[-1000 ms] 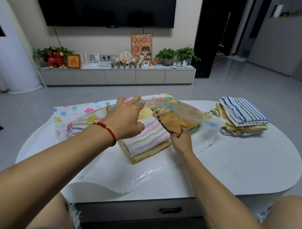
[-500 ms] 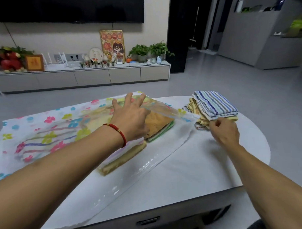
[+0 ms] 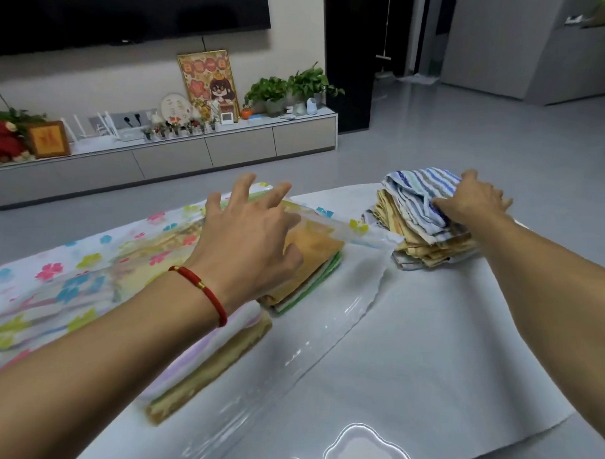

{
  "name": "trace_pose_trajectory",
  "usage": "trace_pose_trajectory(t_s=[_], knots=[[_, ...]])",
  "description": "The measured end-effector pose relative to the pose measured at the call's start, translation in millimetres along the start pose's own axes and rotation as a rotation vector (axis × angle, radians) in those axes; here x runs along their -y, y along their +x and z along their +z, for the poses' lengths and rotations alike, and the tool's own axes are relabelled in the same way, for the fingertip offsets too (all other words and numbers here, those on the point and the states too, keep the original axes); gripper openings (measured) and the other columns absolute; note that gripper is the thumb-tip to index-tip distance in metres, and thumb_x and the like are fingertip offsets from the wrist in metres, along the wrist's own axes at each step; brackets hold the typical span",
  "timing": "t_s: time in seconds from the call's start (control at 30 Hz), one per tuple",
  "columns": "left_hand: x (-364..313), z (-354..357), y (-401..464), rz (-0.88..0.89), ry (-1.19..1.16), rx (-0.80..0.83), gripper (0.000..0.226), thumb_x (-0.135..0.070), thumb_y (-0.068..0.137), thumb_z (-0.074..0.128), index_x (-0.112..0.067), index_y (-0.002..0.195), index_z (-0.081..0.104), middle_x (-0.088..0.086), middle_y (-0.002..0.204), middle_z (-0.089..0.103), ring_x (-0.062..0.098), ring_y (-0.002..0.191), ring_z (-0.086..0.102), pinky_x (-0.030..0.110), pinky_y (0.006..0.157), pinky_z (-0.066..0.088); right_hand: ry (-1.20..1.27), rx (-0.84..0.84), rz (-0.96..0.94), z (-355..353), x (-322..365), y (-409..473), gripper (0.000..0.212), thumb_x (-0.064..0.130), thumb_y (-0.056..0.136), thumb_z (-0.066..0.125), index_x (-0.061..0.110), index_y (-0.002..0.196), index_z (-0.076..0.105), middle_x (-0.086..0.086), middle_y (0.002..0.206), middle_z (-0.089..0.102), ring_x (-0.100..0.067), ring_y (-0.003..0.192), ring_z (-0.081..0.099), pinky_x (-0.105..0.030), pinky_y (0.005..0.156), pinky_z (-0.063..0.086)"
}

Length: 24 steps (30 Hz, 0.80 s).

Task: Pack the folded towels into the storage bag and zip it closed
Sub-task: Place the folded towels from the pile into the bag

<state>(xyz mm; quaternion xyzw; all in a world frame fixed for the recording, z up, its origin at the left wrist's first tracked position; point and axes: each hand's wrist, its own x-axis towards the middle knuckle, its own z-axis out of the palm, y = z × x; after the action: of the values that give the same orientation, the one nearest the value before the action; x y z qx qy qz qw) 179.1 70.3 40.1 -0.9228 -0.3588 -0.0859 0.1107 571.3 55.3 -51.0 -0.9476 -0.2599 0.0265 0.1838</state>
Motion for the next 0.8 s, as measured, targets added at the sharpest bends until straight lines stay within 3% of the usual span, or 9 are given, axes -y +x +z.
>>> trace_pose_trajectory(t_s=[0.1,0.17,0.3,0.4,0.47,0.53,0.63,0.8], knots=[[3.5,0.4,-3.3,-0.009,0.023,-0.027,0.049,-0.049,0.085,0.05,-0.04,0.132,0.057,-0.004,0.161,0.028,0.036,0.148,0.013,0.068,0.109,0.028,-0.017,-0.073,-0.106,-14.5,5.8,-1.7,0.07,0.036,0.085,0.08,0.018,0.141,0.041,-0.024,0.132,0.06,-0.046,0.122,0.056,-0.049,0.103,0.044],[8.1,-3.9,-8.6,-0.019,0.061,-0.027,0.049,-0.051,0.084,0.051,-0.044,0.133,0.055,-0.003,0.16,0.029,0.037,0.148,0.013,0.069,0.108,0.027,0.035,-0.012,-0.143,-33.8,8.6,-7.0,0.069,0.021,0.083,0.082,0.024,0.139,0.041,-0.02,0.126,0.062,-0.044,0.115,0.059,-0.048,0.096,0.051],[37.2,-24.7,-32.7,-0.118,0.222,-0.026,0.047,-0.067,0.082,0.048,-0.046,0.12,0.065,-0.004,0.154,0.041,0.038,0.145,0.017,0.071,0.106,0.026,0.102,0.251,-0.173,-83.3,4.7,-30.0,0.08,0.009,0.076,0.088,0.026,0.144,0.048,-0.017,0.123,0.059,-0.034,0.092,0.06,-0.041,0.077,0.054],[60.7,-39.2,-60.7,-0.19,0.218,0.009,0.053,-0.073,0.08,0.041,-0.045,0.115,0.068,-0.005,0.15,0.047,0.038,0.143,0.021,0.071,0.105,0.028,0.407,0.591,-0.068,-115.3,-6.6,-70.9,0.052,-0.002,0.085,0.073,0.023,0.13,0.067,-0.02,0.122,0.07,-0.032,0.087,0.068,-0.037,0.071,0.06],[74.0,-45.5,-80.3,-0.241,0.239,0.058,0.053,-0.073,0.079,0.044,-0.045,0.118,0.066,-0.007,0.148,0.049,0.037,0.142,0.024,0.068,0.105,0.03,0.542,0.698,-0.088,-129.5,-11.2,-105.5,0.038,-0.003,0.087,0.069,0.025,0.112,0.077,-0.019,0.11,0.077,-0.031,0.078,0.075,-0.035,0.059,0.063],[93.1,-52.8,-110.4,-0.306,0.231,0.083,0.053,-0.072,0.079,0.047,-0.045,0.123,0.063,-0.009,0.147,0.048,0.036,0.141,0.026,0.066,0.104,0.031,0.693,0.783,-0.138,-139.1,-8.8,-154.8,0.03,0.003,0.087,0.072,0.025,0.106,0.08,-0.016,0.107,0.079,-0.028,0.079,0.077,-0.036,0.059,0.063],[118.9,-57.4,-143.6,-0.389,0.211,0.149,0.058,-0.073,0.079,0.048,-0.048,0.131,0.054,-0.008,0.152,0.043,0.038,0.142,0.027,0.068,0.104,0.031,0.872,1.002,-0.159,-131.2,-4.4,-230.6,0.033,0.012,0.084,0.075,0.019,0.117,0.076,-0.018,0.117,0.077,-0.03,0.09,0.078,-0.036,0.067,0.064],[140.1,-60.9,-188.3,-0.384,0.133,0.212,0.073,-0.077,0.077,0.045,-0.054,0.144,0.027,-0.015,0.156,0.035,0.035,0.139,0.034,0.068,0.1,0.037,1.031,1.286,-0.181,-84.0,34.0,-331.5,0.035,-0.006,0.095,0.062,0.009,0.126,0.069,-0.015,0.131,0.071,-0.035,0.106,0.075,-0.041,0.078,0.065]])
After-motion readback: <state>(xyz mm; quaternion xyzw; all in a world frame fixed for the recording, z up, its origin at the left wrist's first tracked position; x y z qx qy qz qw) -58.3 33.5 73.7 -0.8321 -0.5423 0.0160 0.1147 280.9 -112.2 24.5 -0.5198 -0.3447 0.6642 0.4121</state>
